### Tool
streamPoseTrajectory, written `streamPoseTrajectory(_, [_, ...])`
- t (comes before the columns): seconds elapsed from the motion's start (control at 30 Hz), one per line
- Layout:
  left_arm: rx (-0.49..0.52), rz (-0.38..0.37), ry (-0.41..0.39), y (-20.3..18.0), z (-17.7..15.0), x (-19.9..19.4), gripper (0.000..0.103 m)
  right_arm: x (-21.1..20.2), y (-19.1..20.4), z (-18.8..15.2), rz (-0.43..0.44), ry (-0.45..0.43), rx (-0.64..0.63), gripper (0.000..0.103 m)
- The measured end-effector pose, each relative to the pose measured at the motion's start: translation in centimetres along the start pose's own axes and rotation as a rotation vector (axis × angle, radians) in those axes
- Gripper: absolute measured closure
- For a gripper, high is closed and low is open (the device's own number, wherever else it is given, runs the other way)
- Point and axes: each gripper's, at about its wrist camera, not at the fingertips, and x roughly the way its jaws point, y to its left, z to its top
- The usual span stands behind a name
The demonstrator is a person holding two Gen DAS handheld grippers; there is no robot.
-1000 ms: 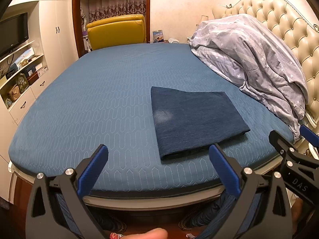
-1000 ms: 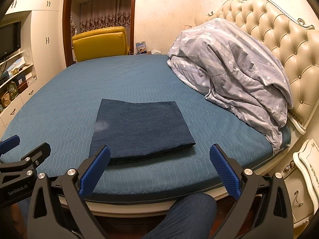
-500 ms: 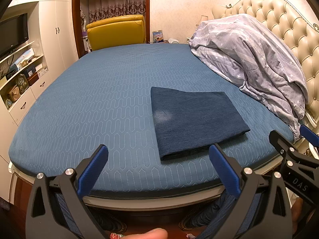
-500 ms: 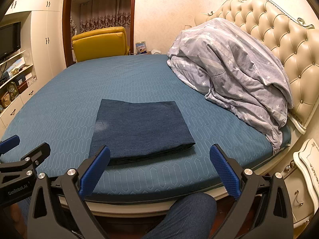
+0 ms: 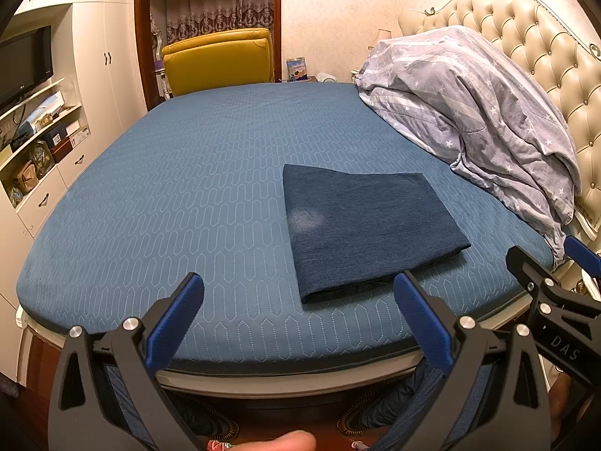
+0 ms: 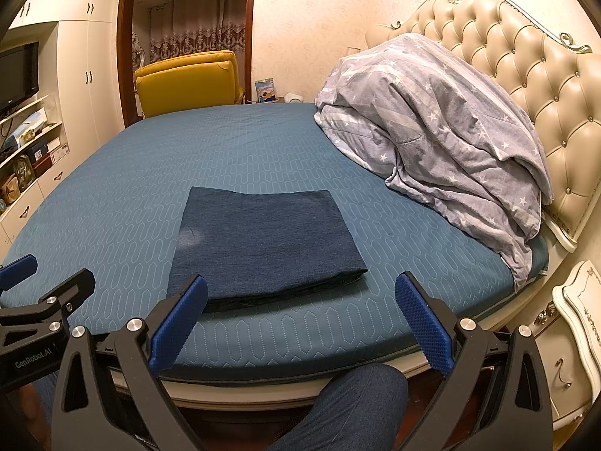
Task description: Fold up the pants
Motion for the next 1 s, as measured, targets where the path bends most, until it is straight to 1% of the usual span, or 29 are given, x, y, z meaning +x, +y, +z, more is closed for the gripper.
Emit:
streamPoseTrajectory(0.77, [0.001,-0.008,0.003,-0.8,-0.2,0.1,0.002,0.1,-0.2,0.1,0.001,0.001,0.000,0.006])
streamPoseTrajectory(0.87, [0.009,-0.019,-0.005,-1.1,-0.5,0.0,0.002,0.1,-0.2,0.1,0.002,0.001,0.000,0.006])
streamPoseTrajectory(1.0, [0.025,-0.067,-0.024,-1.4,-0.6,-0.1,0.002,0.1,-0.3,-0.2,0.000,0.005,0.001,0.006])
